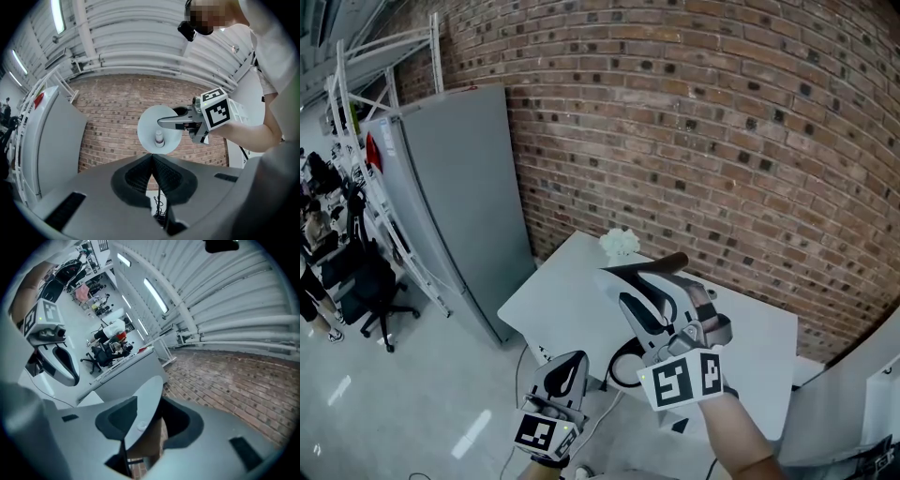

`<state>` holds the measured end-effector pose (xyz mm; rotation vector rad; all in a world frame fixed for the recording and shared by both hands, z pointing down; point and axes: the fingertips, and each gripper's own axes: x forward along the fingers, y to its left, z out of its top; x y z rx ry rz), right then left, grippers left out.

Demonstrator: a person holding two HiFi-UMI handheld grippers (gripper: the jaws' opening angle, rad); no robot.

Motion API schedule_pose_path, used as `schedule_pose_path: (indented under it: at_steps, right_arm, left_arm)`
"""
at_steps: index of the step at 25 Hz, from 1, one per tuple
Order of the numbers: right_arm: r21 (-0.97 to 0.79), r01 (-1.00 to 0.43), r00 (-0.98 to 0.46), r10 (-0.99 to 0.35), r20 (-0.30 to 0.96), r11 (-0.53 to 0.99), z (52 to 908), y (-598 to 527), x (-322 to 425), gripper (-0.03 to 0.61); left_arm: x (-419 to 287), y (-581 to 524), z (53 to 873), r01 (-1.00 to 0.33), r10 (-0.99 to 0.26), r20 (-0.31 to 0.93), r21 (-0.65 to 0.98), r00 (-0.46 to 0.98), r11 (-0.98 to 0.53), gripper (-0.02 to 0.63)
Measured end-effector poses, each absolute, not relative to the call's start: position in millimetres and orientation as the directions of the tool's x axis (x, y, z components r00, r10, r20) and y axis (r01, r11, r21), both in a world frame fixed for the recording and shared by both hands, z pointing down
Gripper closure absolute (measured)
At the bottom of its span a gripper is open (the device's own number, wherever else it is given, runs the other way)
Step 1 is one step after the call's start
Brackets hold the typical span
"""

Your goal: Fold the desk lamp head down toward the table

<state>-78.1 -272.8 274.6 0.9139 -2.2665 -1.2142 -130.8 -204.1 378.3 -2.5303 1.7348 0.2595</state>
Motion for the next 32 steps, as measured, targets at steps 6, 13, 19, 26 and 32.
schedule_pose_path:
  at_steps: [6,13,19,26,32]
  right_arm:
    - [0.884,-0.286,-0.705,-0.706,0.068,0.370,273,-275,-81,0.436]
    - [0.883,-0.255,-0.719,-0.688,0.098,0.393,282,-270,-85,0.433]
    - [0.893,-0.224,-0.721,-0.683,0.118,0.391,296,-261,-88,0.433]
    - [0.889,-0.201,-0.722,-0.675,0.151,0.413,310,-254,-91,0.433]
    - [0.881,-0.180,-0.727,-0.662,0.180,0.437,324,-247,-93,0.433]
  left_arm:
    - [-141,-212,352,-0.936,-0.918,-0.201,0.013,0.342,-0.351,0.606]
    - [-150,-212,344,-0.940,-0.921,-0.213,0.022,0.328,-0.340,0.606]
    - [-150,-210,345,-0.937,-0.918,-0.212,0.027,0.334,-0.347,0.606]
    - [-150,-208,349,-0.935,-0.918,-0.210,0.042,0.336,-0.352,0.606]
    - [-151,-207,356,-0.937,-0.923,-0.199,0.049,0.330,-0.346,0.606]
